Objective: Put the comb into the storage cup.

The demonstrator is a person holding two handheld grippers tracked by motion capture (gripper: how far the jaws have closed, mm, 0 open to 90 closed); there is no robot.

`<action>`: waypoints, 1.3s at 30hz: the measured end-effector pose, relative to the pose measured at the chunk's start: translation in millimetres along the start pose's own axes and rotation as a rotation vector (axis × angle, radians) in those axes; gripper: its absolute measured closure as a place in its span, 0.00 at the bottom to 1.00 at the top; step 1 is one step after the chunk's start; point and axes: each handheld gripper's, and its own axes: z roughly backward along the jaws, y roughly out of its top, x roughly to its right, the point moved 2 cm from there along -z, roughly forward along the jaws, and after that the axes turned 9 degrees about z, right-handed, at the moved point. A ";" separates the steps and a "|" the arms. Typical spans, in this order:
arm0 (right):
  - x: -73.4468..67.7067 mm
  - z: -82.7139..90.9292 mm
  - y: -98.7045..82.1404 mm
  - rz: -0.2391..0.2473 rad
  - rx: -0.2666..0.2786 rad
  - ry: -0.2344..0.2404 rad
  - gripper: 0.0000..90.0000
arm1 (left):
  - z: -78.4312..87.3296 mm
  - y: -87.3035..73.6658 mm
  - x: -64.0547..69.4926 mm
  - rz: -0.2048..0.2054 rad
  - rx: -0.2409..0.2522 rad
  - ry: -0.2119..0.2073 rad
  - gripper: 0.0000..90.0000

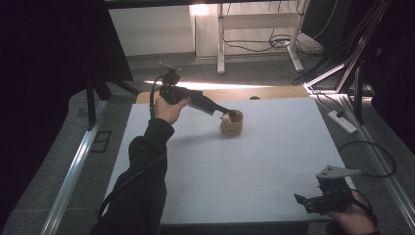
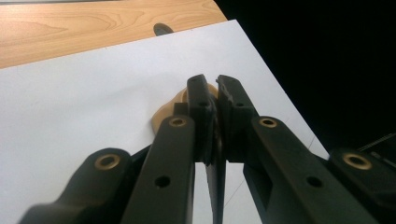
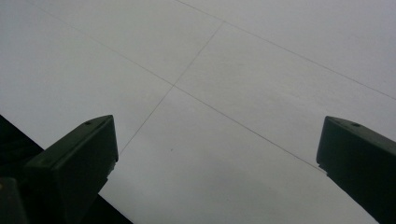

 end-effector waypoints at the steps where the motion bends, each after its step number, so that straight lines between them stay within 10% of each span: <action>1: -0.2 -0.1 0.0 -0.001 0.000 0.000 0.00 | -1.2 0.2 0.2 -0.002 -0.002 0.002 0.93; 39: -1.1 -1.8 0.3 0.020 -0.012 0.014 0.00 | -36.1 -0.2 2.1 -0.007 -0.015 0.004 0.90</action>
